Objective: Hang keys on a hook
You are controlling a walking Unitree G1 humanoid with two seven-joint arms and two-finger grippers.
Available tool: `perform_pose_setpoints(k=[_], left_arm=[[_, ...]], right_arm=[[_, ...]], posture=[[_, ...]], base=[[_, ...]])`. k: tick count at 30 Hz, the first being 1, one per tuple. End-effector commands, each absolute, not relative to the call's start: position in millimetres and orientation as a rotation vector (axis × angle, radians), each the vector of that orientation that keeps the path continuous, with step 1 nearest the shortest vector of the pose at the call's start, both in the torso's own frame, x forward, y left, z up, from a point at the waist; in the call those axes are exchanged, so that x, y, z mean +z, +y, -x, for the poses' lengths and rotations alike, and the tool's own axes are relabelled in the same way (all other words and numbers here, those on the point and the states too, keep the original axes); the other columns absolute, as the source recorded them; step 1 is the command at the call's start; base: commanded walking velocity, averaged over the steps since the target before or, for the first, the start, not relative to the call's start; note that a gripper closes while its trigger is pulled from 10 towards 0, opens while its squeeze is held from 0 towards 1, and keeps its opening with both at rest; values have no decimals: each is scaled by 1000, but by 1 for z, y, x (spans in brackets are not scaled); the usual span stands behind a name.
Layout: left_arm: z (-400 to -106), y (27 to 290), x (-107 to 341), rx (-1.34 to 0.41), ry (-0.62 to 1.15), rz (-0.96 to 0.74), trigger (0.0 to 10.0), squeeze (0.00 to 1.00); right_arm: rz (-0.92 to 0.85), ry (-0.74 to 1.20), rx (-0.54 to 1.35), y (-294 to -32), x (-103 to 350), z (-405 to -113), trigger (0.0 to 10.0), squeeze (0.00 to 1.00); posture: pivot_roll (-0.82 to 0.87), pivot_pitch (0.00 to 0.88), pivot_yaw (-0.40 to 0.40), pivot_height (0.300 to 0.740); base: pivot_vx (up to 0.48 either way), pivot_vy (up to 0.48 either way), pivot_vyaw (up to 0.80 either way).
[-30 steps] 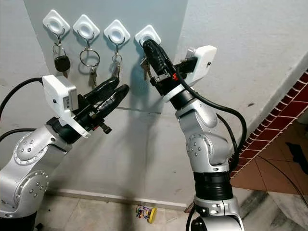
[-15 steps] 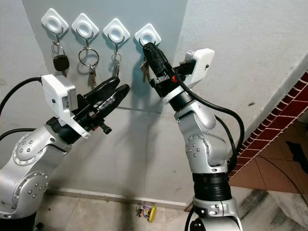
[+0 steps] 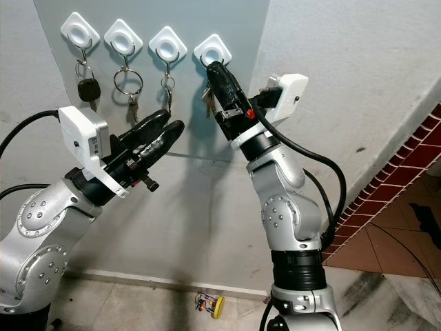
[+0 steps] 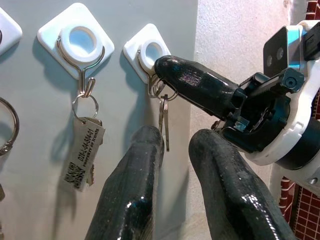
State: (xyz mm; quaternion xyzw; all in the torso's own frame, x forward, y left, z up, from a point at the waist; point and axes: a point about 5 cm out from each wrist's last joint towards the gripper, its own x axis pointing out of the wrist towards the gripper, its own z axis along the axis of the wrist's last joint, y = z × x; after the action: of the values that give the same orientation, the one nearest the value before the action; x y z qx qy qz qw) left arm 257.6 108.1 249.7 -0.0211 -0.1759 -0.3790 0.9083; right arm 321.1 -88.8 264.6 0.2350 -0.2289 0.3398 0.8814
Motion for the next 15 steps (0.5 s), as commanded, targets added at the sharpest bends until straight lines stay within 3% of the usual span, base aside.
perform_pose_setpoints(k=[1,9,10,11,15], left_arm=[[-254,106,257,-795,-389,32,10000,0],[-253,106,257,-793,-391,30,10000,0],[-253,106,257,-793,-391,30,10000,0],[-253,106,257,-793,-391,30,10000,0],[-253,106,258,-794,-392,29,10000,0]], right_arm=[[-518,-431,622,-102,255,-326,10000,0],[-524,-425,603,-103,251,-327,10000,0],[-534,-422,610,-102,251,-327,10000,212],[-538,-422,612,-102,250,-327,10000,1000],[-527,-431,593,-104,251,-327,10000,1000]], posture=[[13,73,-97,740],[21,69,-98,740],[21,69,-98,740],[21,69,-98,740],[21,69,-98,740]], base=[[0,0,0],[0,0,0],[0,0,0],[0,0,0],[0,0,0]])
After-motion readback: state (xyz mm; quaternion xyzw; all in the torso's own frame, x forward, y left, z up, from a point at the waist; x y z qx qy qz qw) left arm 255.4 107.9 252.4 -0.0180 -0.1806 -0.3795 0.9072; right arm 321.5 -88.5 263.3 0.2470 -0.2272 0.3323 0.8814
